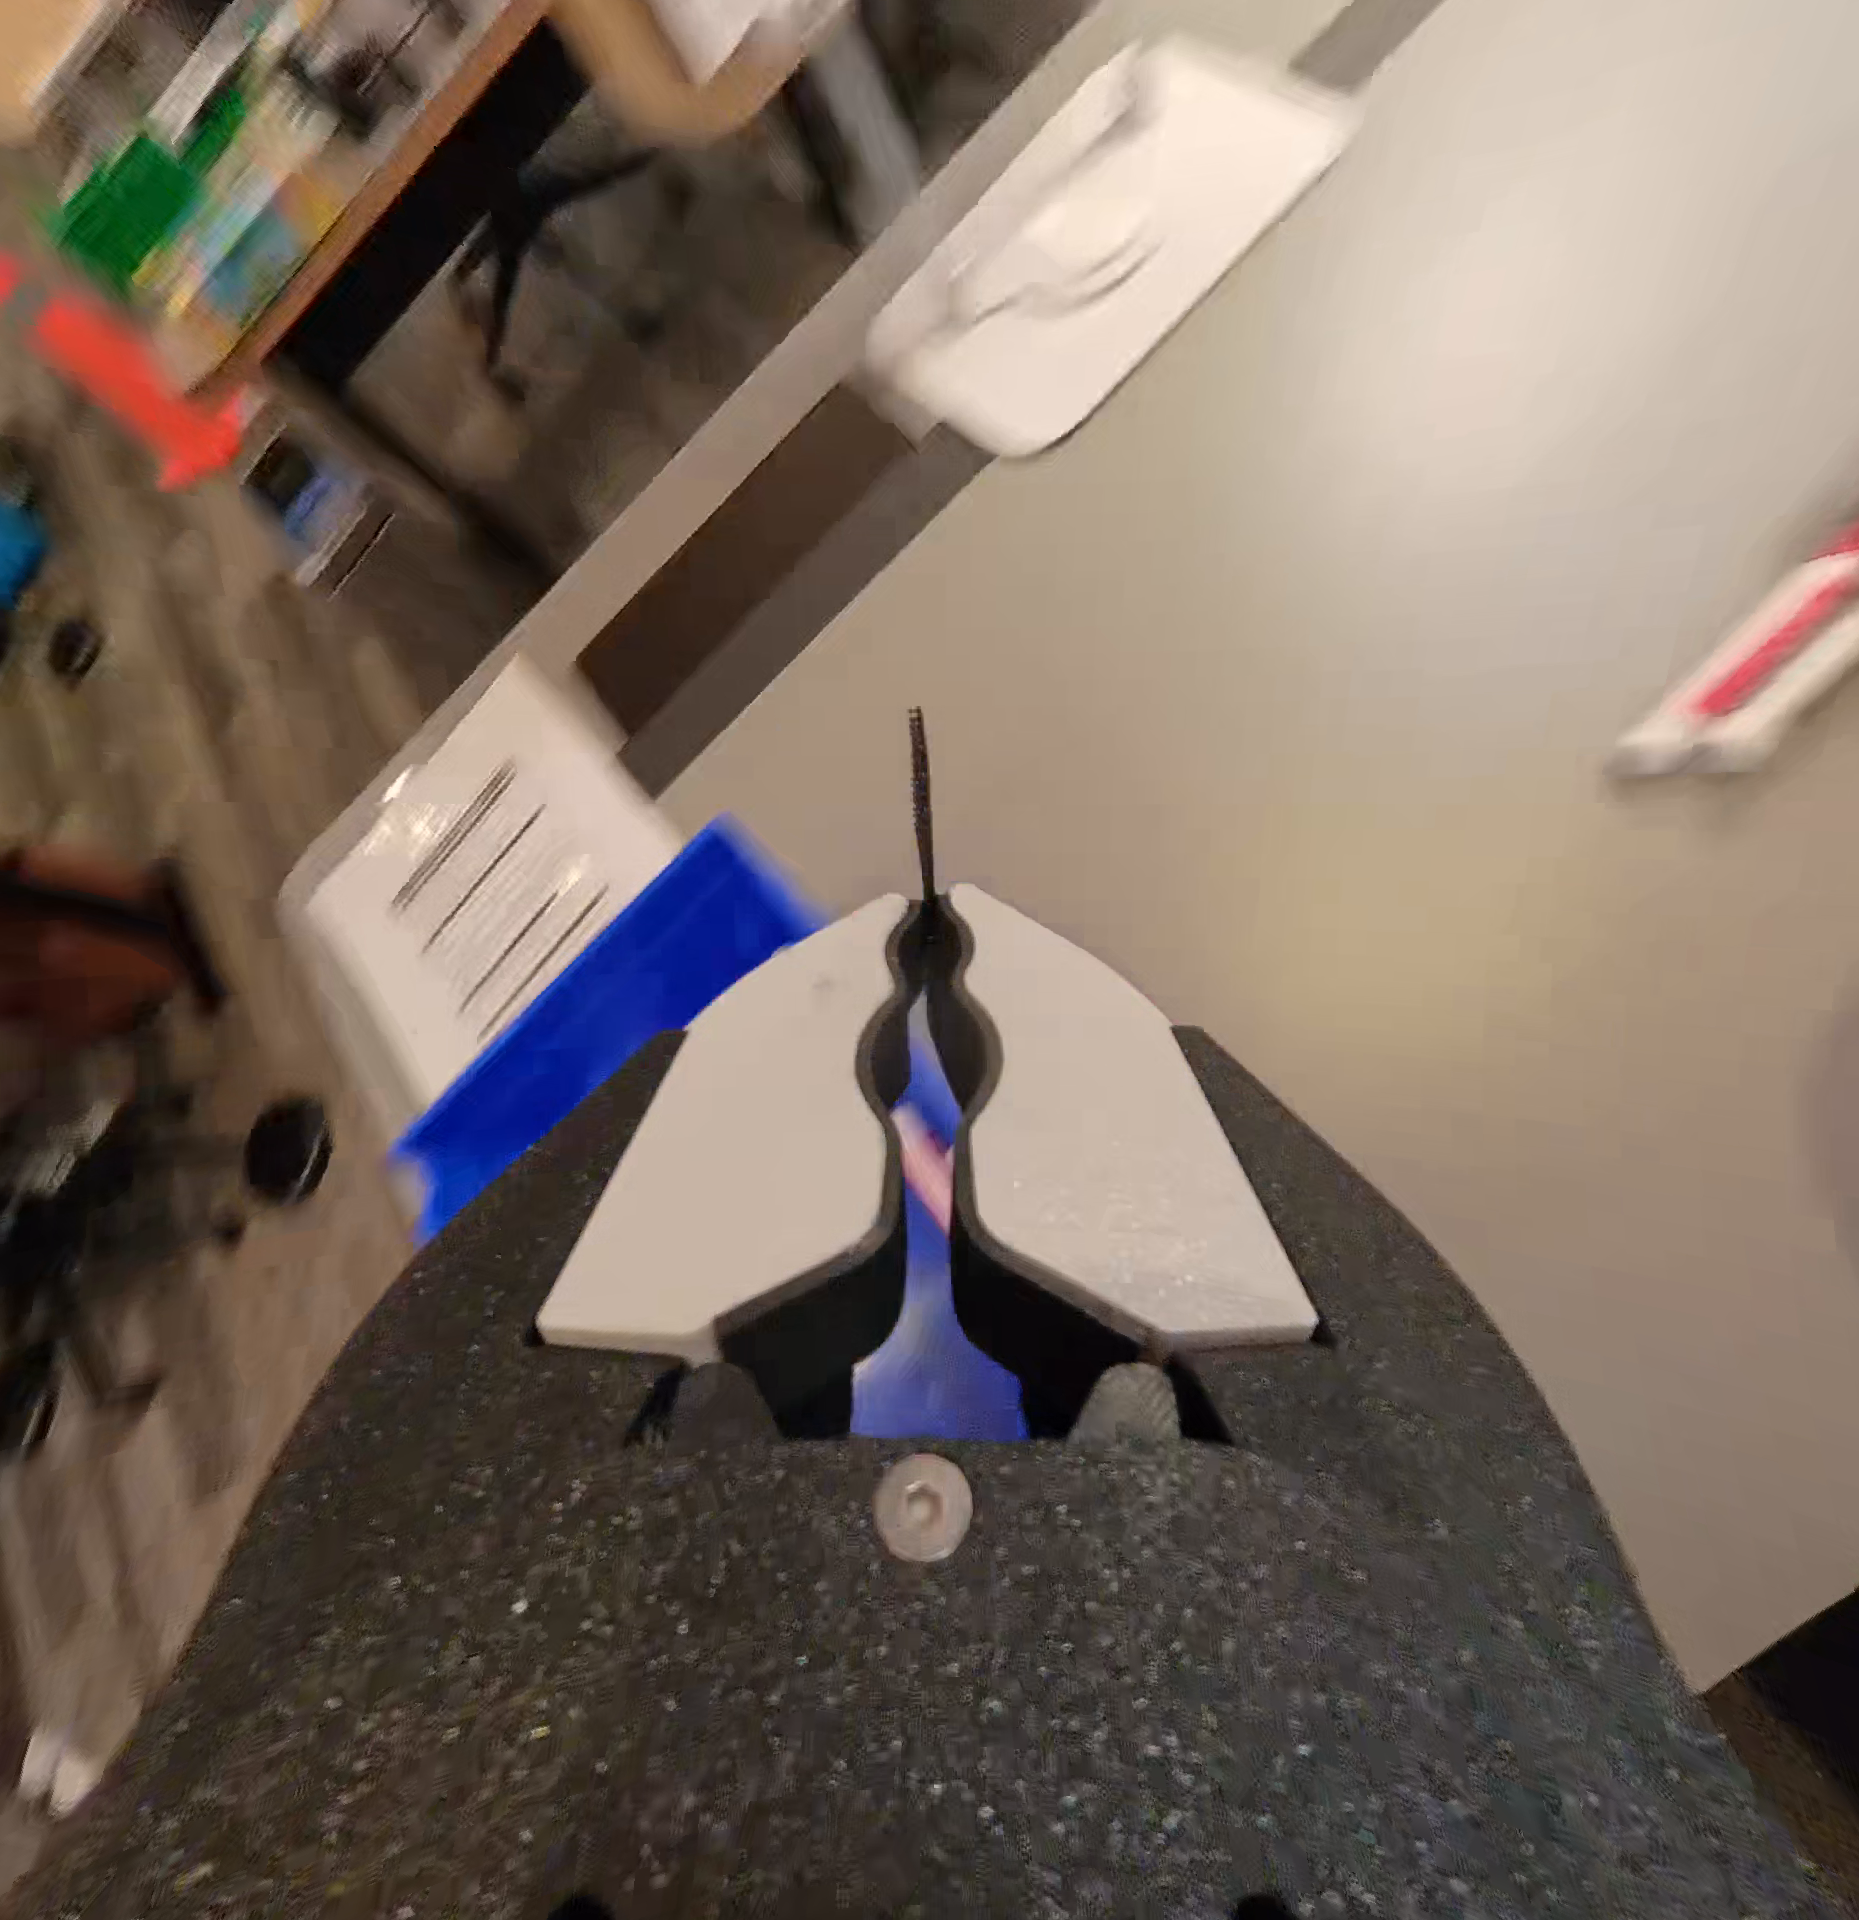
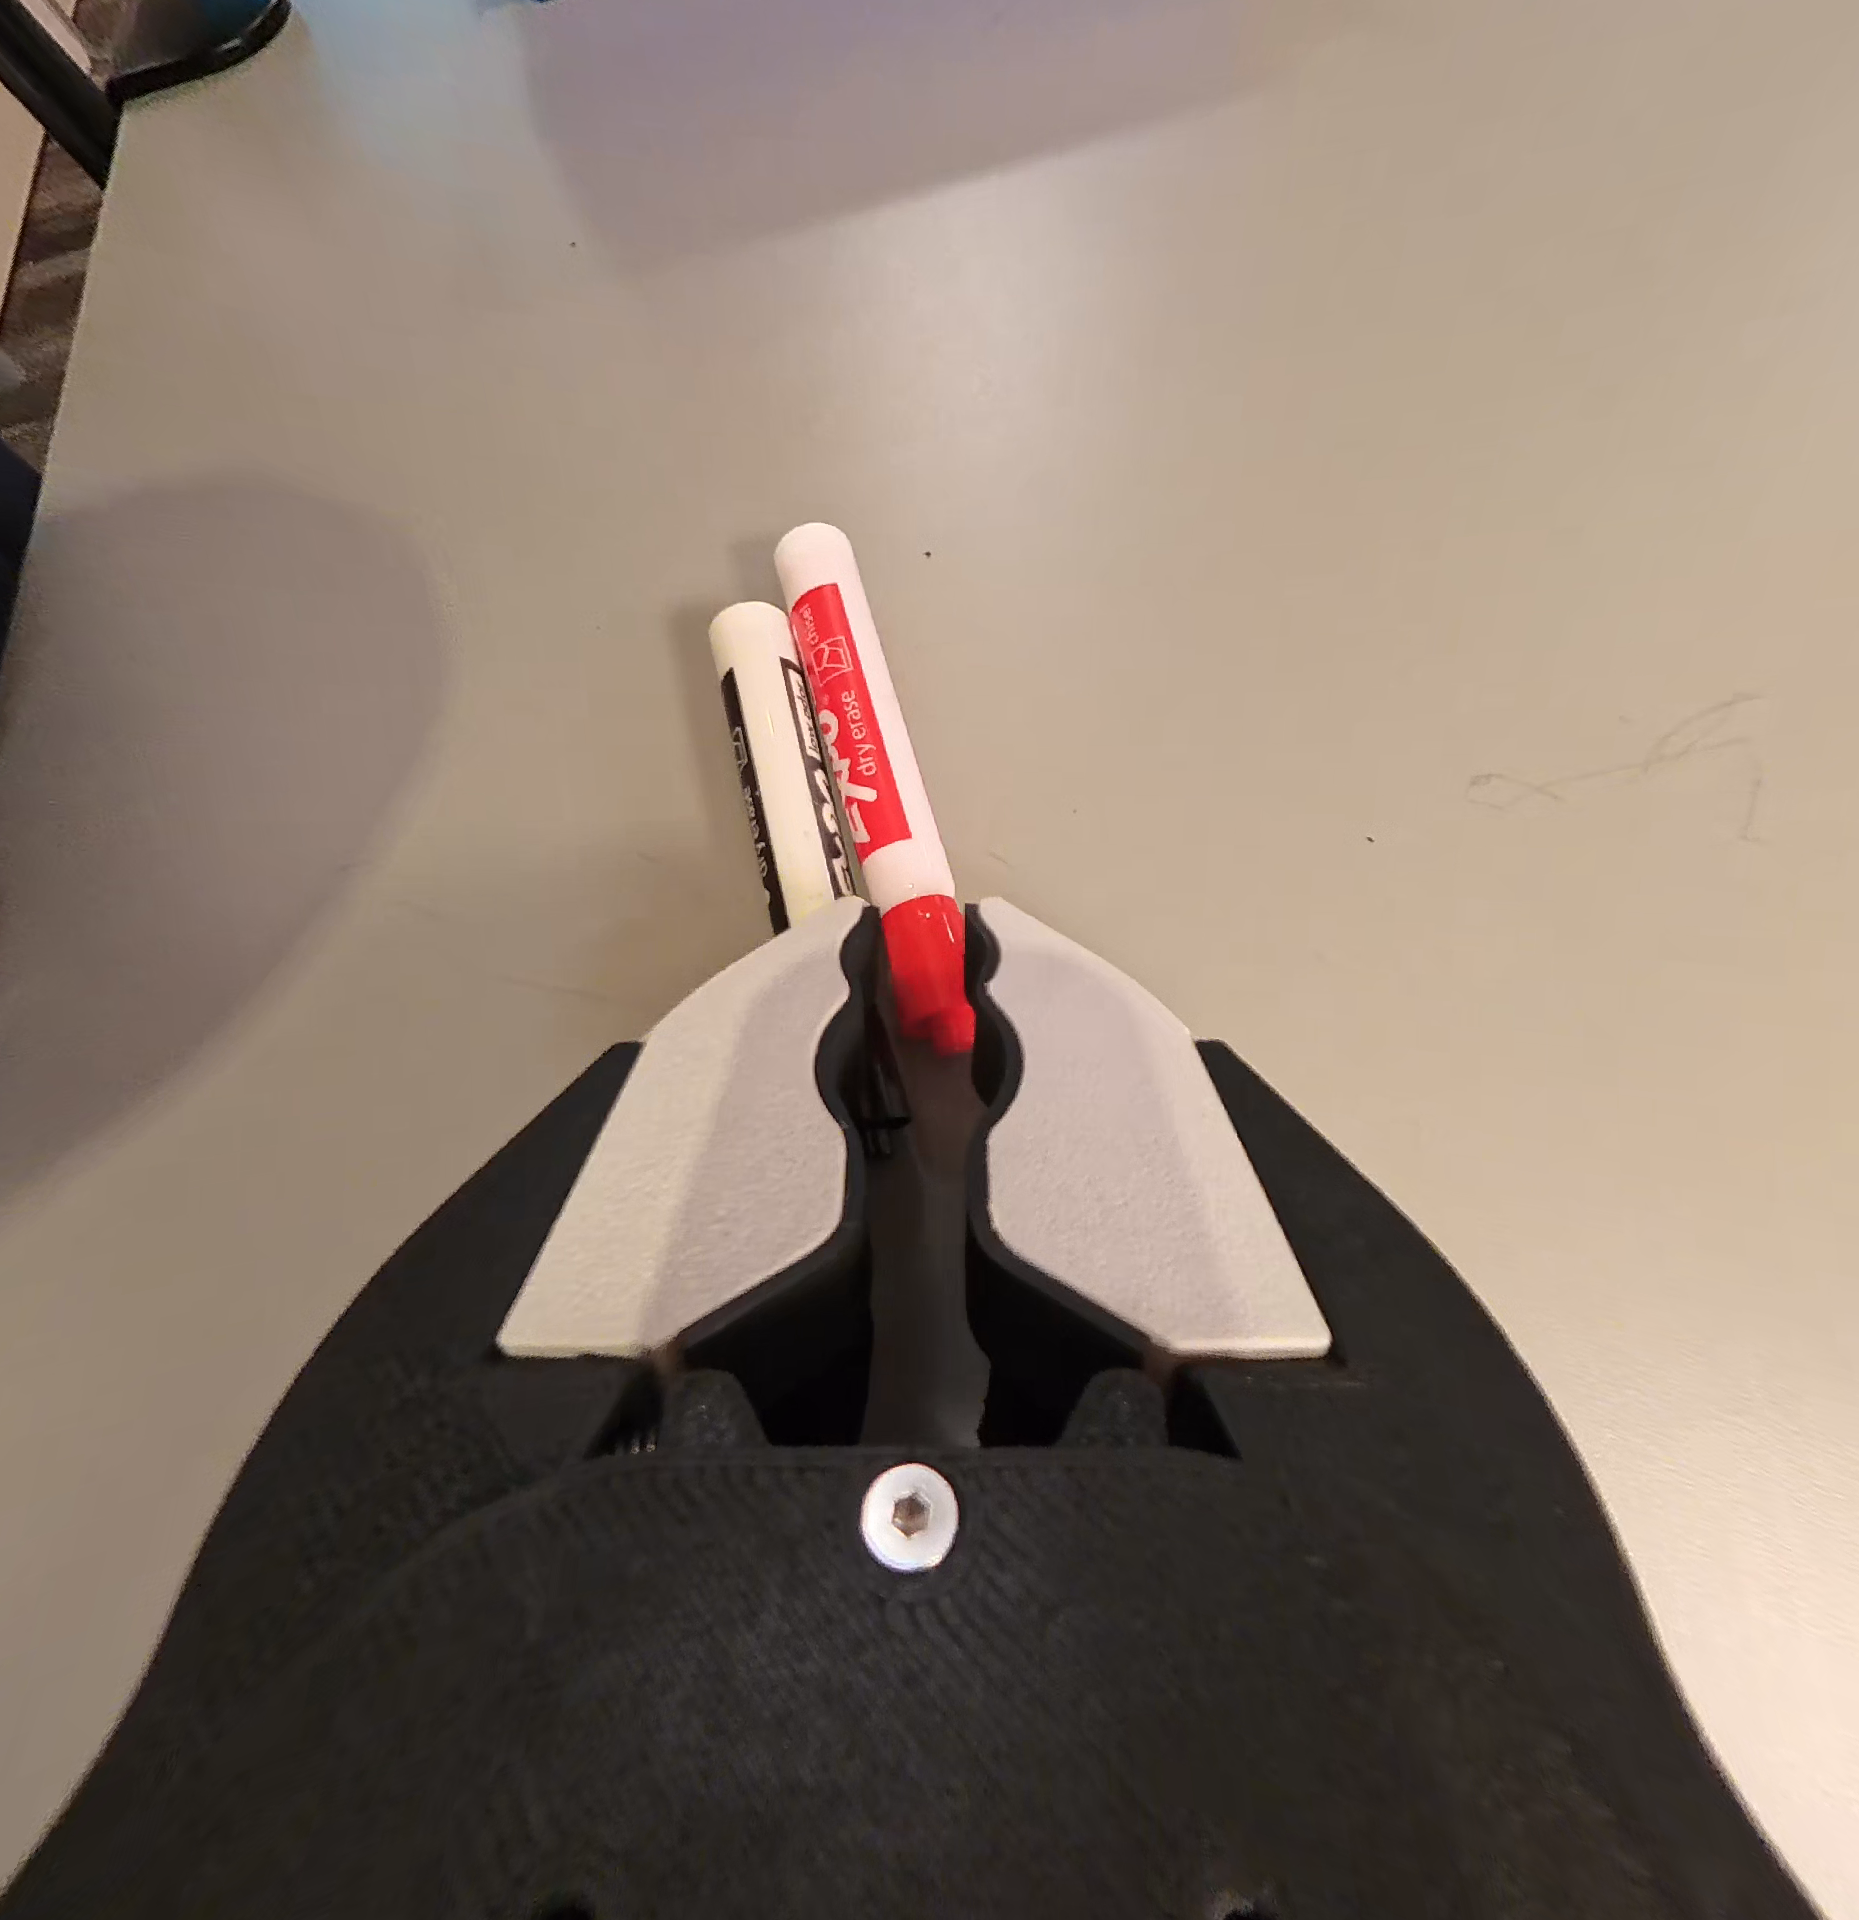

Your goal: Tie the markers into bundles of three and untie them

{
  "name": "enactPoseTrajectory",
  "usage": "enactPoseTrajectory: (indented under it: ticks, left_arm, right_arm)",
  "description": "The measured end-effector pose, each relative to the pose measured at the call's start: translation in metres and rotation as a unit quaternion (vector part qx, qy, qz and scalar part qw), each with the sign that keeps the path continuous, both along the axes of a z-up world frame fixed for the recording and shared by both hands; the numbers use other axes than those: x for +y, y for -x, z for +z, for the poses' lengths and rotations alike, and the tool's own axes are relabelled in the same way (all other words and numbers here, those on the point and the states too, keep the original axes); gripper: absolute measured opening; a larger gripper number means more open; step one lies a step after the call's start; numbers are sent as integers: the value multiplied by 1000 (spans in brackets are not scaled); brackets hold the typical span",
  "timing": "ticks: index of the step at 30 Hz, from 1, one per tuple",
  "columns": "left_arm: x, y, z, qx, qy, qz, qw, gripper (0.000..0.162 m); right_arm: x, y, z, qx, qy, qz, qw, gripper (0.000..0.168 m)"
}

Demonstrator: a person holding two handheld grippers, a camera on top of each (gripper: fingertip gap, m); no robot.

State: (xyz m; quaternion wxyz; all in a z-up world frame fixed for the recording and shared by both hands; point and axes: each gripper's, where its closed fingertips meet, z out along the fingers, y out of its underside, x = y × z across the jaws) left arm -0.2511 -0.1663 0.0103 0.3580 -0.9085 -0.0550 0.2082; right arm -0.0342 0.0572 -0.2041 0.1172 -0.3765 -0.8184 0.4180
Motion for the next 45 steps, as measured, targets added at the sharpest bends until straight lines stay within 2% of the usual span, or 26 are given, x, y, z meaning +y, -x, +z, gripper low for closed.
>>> enactPoseTrajectory:
  ticks: [2, 4, 7, 9, 12, 15, 17, 19, 23, 27, 31, 37, 40, 42, 45]
  left_arm:
    - [56, -32, -11, -18, -5, -83, 996, 1]
    - [112, -58, -43, -61, 3, -157, 986, 1]
    - [181, -79, -119, -150, 58, -217, 963, 2]
    - [212, -82, -165, -186, 99, -228, 951, 2]
    - [240, -95, -204, -237, 122, -253, 930, 2]
    - [251, -102, -224, -253, 126, -254, 925, 3]
    - [256, -104, -225, -248, 98, -246, 932, 18]
    - [259, -106, -216, -236, 43, -250, 938, 23]
    - [251, -104, -195, -186, -74, -248, 948, 25]
    - [233, -111, -194, -152, -102, -259, 948, 25]
    - [226, -125, -198, -158, -99, -278, 942, 24]
    - [229, -137, -187, -205, -134, -286, 926, 23]
    - [228, -138, -183, -209, -142, -287, 924, 22]
    - [227, -136, -180, -208, -146, -285, 924, 22]
    - [226, -135, -177, -211, -155, -284, 923, 21]
  right_arm:
    - [0, 1, 1, 4, 0, -8, 1000, 16]
    - [0, 0, 5, 10, 10, -19, 1000, 17]
    - [16, 0, 19, 25, -11, -75, 997, 23]
    - [45, -2, 32, 44, -43, -157, 986, 24]
    - [107, -19, 41, 49, -90, -309, 945, 32]
    - [166, -46, 37, 28, -161, -436, 885, 39]
    - [196, -63, 29, 1, -228, -484, 845, 46]
    - [207, -73, 12, -45, -257, -496, 828, 52]
    - [222, -85, -5, -92, -310, -519, 791, 54]
    - [238, -90, -6, -122, -323, -545, 764, 50]
    - [241, -91, -11, -166, -268, -556, 769, 45]
    - [235, -87, -17, -204, -187, -545, 792, 27]
    - [214, -82, -19, -216, -146, -505, 823, 27]
    - [205, -82, -19, -215, -161, -482, 834, 31]
    - [196, -84, -19, -223, -167, -457, 845, 20]
